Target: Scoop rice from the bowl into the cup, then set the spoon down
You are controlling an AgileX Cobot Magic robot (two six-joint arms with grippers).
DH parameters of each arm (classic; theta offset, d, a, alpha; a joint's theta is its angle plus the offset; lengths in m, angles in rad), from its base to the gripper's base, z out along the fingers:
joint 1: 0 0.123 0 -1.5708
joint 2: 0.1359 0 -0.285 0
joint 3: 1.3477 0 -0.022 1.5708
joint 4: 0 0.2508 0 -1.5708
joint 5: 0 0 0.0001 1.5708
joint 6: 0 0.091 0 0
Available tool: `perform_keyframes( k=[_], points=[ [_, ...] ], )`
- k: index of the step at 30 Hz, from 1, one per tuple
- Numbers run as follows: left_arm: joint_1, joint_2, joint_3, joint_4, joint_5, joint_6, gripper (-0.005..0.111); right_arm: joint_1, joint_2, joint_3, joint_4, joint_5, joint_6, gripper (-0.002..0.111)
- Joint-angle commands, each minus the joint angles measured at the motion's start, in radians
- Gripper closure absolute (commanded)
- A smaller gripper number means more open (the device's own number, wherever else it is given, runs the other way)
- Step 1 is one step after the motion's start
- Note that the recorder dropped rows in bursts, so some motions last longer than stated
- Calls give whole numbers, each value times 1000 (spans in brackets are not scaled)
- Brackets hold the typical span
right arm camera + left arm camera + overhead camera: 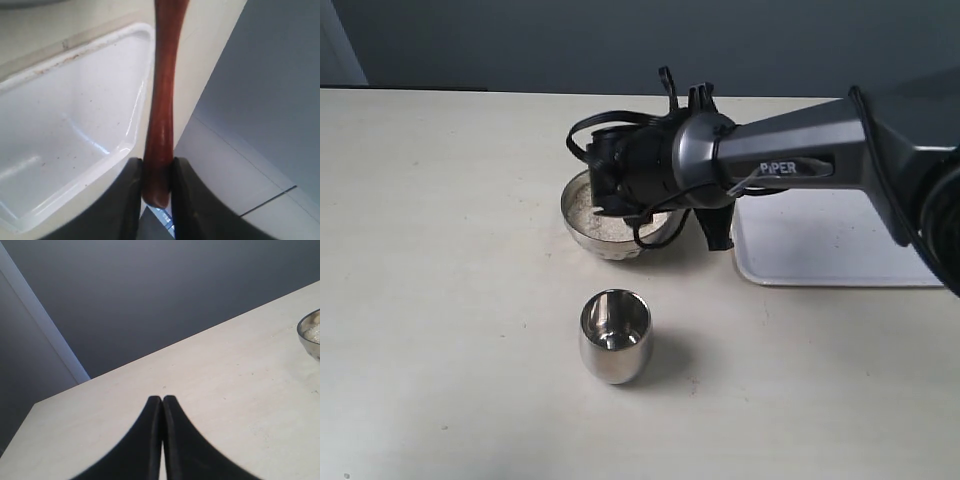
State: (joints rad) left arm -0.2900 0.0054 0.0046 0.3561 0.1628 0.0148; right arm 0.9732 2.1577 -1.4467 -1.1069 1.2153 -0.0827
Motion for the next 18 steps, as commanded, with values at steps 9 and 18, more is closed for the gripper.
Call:
perform_keyframes(
  k=[9, 18],
  points=[
    [-1, -5, -5, 0, -6, -7, 106, 42, 39, -4, -93, 6, -36, 109],
    [-12, -5, -5, 0, -6, -7, 106, 65, 82, -4, -51, 6, -53, 109]
  ],
)
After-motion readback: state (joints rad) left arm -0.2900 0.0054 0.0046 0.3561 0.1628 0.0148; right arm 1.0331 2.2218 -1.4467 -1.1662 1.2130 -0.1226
